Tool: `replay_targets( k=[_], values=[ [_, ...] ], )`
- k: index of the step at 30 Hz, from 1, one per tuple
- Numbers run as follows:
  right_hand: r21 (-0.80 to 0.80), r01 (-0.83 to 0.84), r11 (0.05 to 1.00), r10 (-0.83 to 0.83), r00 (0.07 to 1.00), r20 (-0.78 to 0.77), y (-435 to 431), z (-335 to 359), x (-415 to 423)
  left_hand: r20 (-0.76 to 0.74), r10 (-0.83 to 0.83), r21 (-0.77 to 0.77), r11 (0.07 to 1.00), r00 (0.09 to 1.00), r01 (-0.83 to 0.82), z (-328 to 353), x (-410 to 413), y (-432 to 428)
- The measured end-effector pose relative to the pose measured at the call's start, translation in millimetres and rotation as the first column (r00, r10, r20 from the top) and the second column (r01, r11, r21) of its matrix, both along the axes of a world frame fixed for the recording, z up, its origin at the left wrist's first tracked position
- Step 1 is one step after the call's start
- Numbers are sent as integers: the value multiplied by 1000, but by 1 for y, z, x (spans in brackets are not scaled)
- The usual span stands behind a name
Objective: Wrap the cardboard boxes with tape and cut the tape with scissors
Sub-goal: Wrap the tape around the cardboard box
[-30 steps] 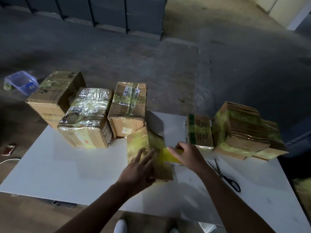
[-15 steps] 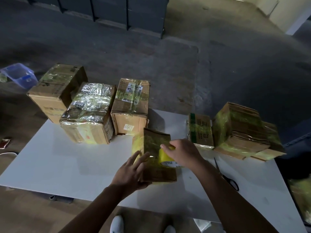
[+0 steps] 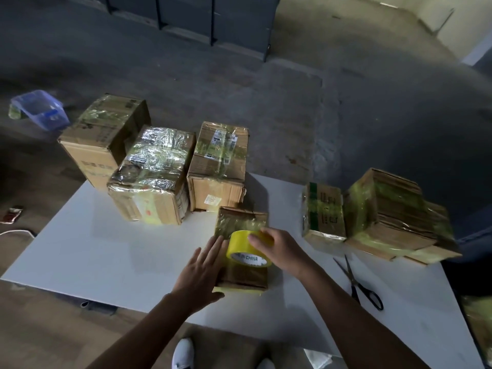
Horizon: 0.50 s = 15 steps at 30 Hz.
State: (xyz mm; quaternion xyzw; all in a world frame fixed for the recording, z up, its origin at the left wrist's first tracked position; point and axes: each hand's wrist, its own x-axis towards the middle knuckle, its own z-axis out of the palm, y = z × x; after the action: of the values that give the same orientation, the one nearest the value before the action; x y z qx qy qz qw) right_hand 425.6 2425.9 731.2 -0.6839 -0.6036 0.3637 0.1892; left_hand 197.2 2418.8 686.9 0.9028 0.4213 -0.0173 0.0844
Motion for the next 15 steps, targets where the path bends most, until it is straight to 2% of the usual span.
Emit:
replay_targets(
  k=[2, 5, 8, 10, 15],
  values=[
    [7, -6, 1000, 6, 999, 44, 4, 1, -11, -35, 29, -12, 999, 999, -30, 1, 2, 1],
    [90, -82, 993, 60, 972, 226, 14, 7, -16, -54, 51, 9, 999, 997, -50, 1, 3, 3],
    [225, -145, 963, 34, 900, 434, 16, 15, 2, -54, 60, 30, 998, 997, -58, 1, 1, 2],
    [200, -157, 967, 28, 847, 531, 10, 19, 19, -81, 82, 8, 997, 993, -81, 1, 4, 0],
    [144, -137, 980, 28, 813, 582, 6, 17, 21, -179, 78, -26, 996, 981, -84, -8, 28, 4]
  ],
)
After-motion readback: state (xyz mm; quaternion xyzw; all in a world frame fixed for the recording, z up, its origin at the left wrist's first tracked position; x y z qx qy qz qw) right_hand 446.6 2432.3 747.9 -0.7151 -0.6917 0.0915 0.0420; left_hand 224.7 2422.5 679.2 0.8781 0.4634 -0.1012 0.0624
